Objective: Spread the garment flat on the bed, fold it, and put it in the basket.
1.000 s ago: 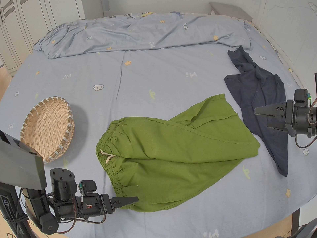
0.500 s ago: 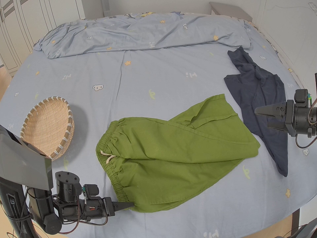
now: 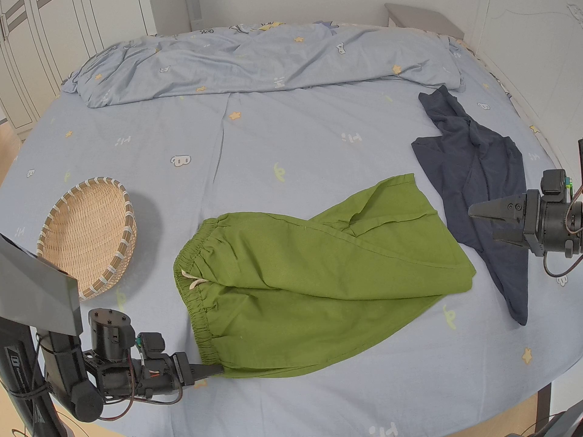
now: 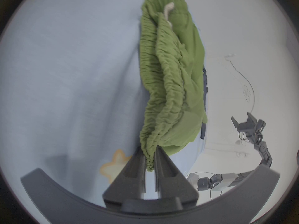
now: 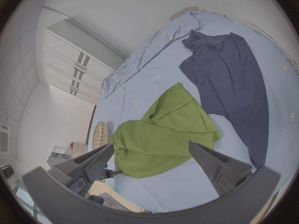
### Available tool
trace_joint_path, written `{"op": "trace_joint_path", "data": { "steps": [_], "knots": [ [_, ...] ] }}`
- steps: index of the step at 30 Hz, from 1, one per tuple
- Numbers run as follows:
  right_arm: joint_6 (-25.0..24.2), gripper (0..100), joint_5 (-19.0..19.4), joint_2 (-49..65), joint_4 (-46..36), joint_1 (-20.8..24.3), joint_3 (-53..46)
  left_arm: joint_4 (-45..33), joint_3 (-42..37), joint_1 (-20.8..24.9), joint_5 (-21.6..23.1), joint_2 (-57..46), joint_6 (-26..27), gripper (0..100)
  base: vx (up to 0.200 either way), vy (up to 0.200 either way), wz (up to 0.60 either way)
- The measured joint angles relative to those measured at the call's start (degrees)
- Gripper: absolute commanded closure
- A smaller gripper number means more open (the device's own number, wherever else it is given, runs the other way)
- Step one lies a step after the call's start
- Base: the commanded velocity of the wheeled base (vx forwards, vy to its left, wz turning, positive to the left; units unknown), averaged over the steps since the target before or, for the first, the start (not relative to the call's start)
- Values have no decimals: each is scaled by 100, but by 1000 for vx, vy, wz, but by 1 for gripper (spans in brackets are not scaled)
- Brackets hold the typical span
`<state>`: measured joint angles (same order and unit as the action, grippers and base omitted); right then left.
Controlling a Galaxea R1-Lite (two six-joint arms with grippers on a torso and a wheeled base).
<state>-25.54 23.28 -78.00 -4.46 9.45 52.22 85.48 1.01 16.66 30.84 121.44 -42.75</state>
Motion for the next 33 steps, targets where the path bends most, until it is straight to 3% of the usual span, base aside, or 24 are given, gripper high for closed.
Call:
{"op": "trace_joint_path", "data": {
  "steps": [2,6,11,13,21,27,33],
  "knots": [
    [1,0,37,-12,-5,-184,-71,-644,0,-482,213,-372,118,100,0,0,0],
    [1,0,91,-23,-16,-355,-145,-1136,0,-851,510,-728,206,100,0,0,0],
    [48,0,239,-45,-11,-763,-468,-1980,-5,-1499,1435,-1447,417,100,0,0,0],
    [85,0,384,-52,-10,-942,-702,-2119,-5,-1646,1602,-1648,514,100,0,0,0],
    [294,0,1375,-318,23,-1664,-1298,-2213,-2,-1585,1697,-2064,641,100,0,0,0],
    [1048,0,2147,-1097,290,-2105,-1507,-2182,0,-1456,1703,-2127,652,100,0,0,0],
    [1506,0,2532,-1971,1157,-2336,-1738,-2174,0,-1410,1710,-2128,662,100,0,0,0]
  ]
}}
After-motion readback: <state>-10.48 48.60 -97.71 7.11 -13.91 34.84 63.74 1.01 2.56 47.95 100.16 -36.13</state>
